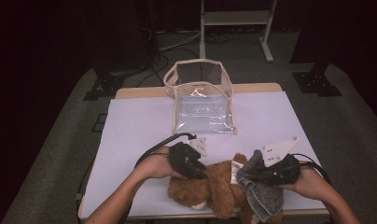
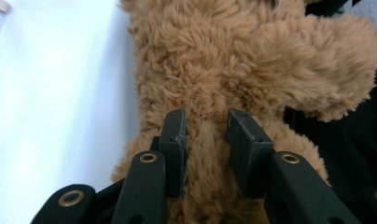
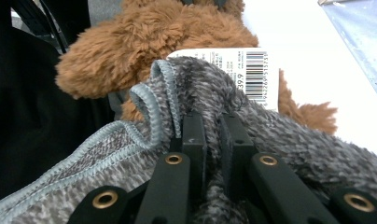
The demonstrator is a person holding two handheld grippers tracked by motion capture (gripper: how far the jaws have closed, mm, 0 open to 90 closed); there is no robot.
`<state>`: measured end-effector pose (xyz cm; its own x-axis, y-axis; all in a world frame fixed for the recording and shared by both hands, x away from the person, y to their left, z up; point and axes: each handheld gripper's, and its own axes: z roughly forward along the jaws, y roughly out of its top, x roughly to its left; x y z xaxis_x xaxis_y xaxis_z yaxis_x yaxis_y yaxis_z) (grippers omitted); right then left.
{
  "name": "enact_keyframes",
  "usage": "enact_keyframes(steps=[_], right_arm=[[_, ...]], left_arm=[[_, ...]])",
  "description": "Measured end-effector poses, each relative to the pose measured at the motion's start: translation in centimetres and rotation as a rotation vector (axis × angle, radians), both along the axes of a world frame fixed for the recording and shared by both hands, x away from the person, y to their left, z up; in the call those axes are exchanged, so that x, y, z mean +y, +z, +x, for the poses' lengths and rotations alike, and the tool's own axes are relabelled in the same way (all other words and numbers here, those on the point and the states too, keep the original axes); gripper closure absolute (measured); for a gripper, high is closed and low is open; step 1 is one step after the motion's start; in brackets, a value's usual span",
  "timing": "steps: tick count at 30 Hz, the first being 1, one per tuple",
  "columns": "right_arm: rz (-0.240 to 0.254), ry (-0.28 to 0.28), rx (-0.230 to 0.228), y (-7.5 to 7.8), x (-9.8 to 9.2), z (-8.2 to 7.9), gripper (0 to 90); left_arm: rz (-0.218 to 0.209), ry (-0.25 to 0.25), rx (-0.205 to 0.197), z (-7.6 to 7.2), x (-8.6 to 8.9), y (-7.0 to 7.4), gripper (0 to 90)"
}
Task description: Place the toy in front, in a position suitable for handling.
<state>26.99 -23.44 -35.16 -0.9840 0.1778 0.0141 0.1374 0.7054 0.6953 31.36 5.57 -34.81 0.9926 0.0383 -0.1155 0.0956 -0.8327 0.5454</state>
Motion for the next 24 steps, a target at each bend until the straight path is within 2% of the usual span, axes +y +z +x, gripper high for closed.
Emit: enact_keyframes(steps=[4,7,10,13,15,18,20,24], right_arm=[[0.015,0.012,-0.013,0.7,0.1,-0.3,81.6],[0.026,0.037,-0.025,1.2,1.6,-0.1,81.4],[0.004,0.046,-0.018,0.6,3.0,0.4,81.7],[-0.034,0.055,-0.01,-0.4,3.3,0.2,82.3],[-0.028,0.064,-0.001,-0.7,3.0,0.0,82.4],[-0.026,0.067,-0.001,-0.9,2.8,-0.3,82.3],[-0.023,0.063,0.004,-0.9,2.8,-0.3,82.3],[-0.031,0.07,0.005,-0.9,2.8,-0.3,82.3]], left_arm=[[-0.005,0.0,0.024,-0.1,0.1,-0.3,67.7],[0.0,-0.009,0.021,-0.3,0.1,-0.2,67.6],[-0.008,-0.001,0.013,-0.1,0.3,-0.1,65.6],[-0.014,0.019,0.022,0.5,0.5,0.2,56.4],[-0.009,0.025,0.033,1.0,0.2,0.0,48.1],[0.013,0.012,0.067,1.5,-0.8,-0.6,40.8],[0.016,0.007,0.106,1.7,-1.5,-1.2,38.3],[0.05,-0.006,0.169,2.3,-2.7,-2.2,32.5]])
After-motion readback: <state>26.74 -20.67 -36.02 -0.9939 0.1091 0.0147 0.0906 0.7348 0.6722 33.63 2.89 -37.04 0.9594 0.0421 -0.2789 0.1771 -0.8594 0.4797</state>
